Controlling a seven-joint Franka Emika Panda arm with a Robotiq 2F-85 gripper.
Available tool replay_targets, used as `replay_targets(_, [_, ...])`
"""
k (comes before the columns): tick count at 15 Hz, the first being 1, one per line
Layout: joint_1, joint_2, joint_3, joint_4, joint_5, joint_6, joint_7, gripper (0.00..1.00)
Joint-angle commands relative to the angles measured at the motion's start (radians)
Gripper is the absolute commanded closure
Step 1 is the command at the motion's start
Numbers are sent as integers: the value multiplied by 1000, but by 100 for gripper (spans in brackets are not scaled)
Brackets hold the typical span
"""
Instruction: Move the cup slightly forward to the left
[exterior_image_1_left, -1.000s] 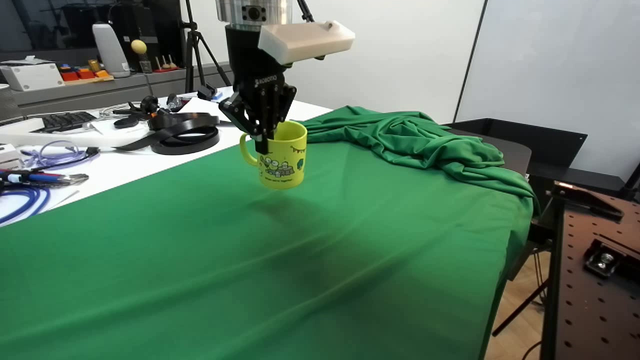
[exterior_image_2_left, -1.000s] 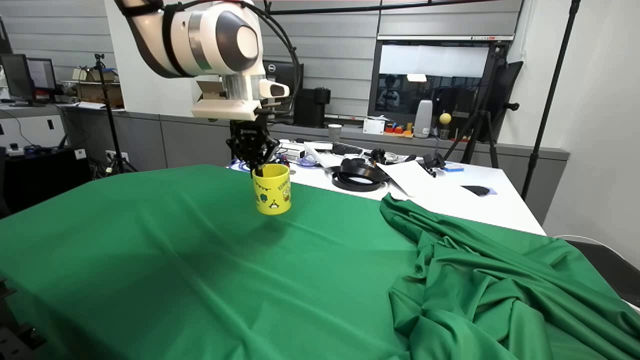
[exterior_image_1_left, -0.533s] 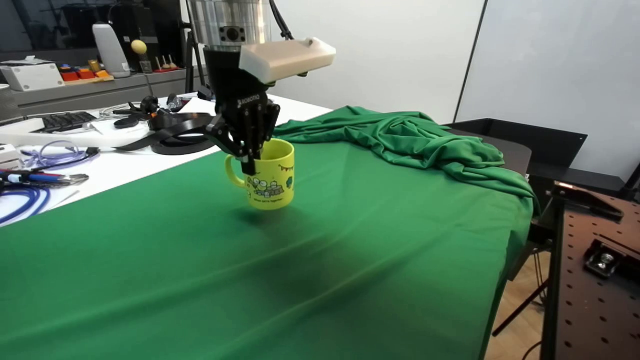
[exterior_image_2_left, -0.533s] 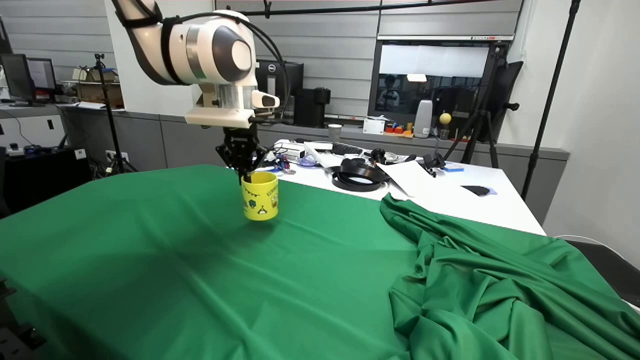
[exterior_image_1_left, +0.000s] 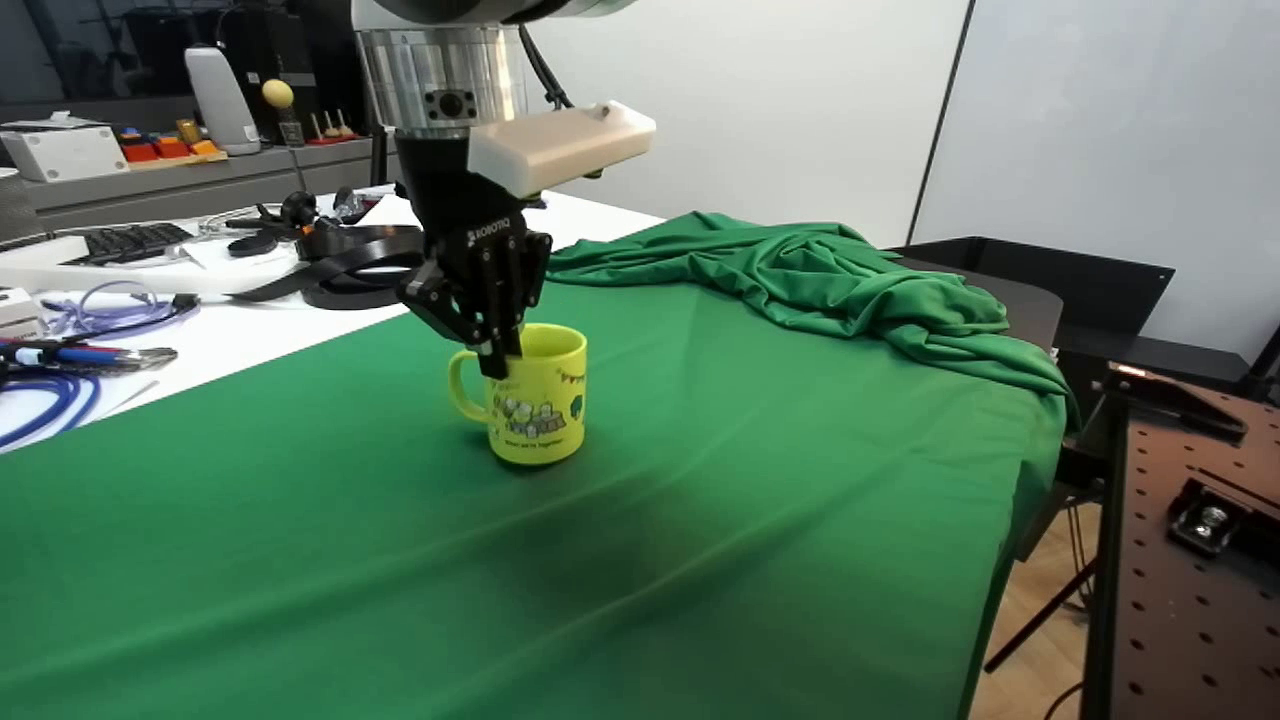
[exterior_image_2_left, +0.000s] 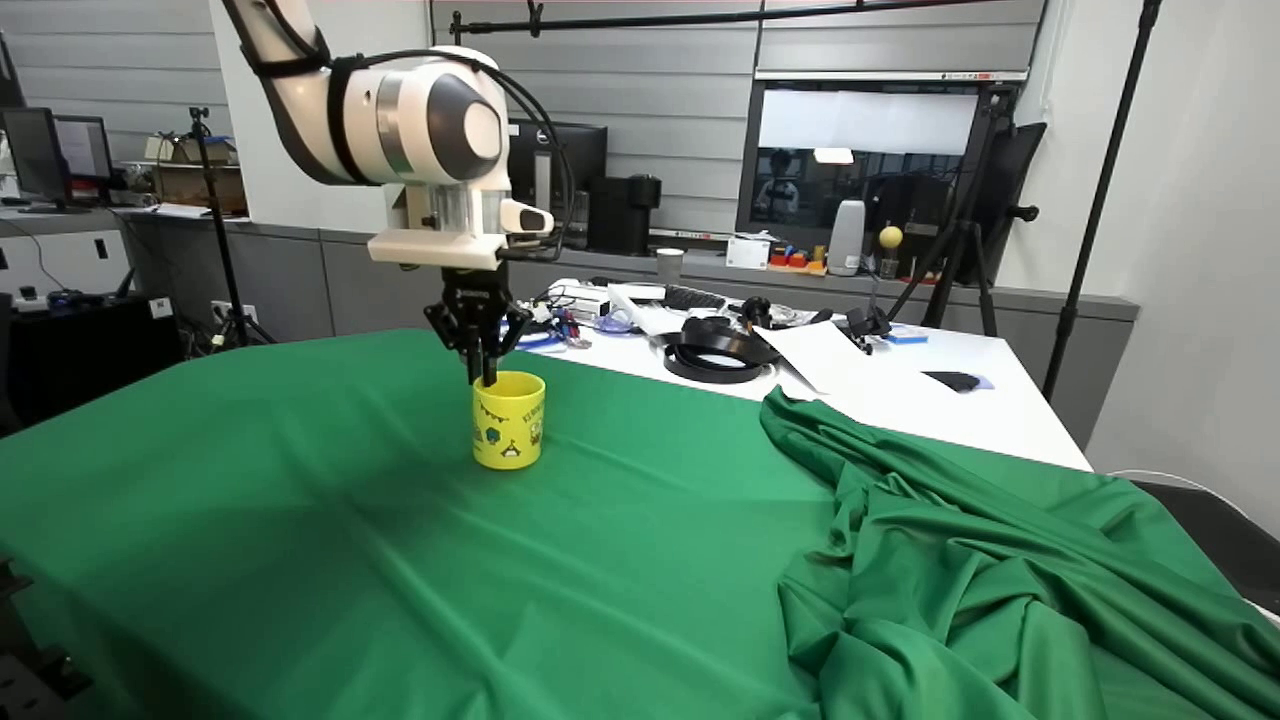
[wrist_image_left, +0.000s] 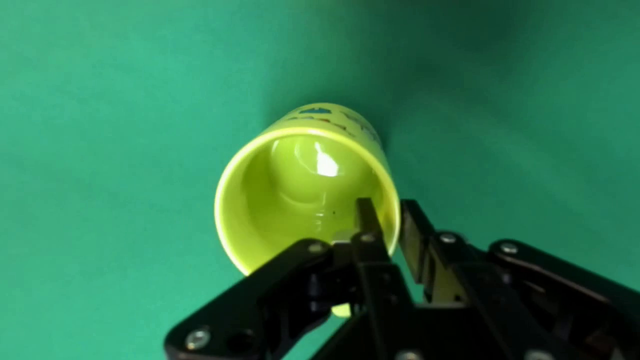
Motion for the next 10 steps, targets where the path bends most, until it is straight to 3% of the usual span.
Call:
replay_targets(1, [3,5,-2,40,7,-40,-17,52])
replay_targets(8, [23,-64,-16,8,-14,-46,20,6])
replay_targets(10, [31,-102,-19,-8,-18,-63,35,0])
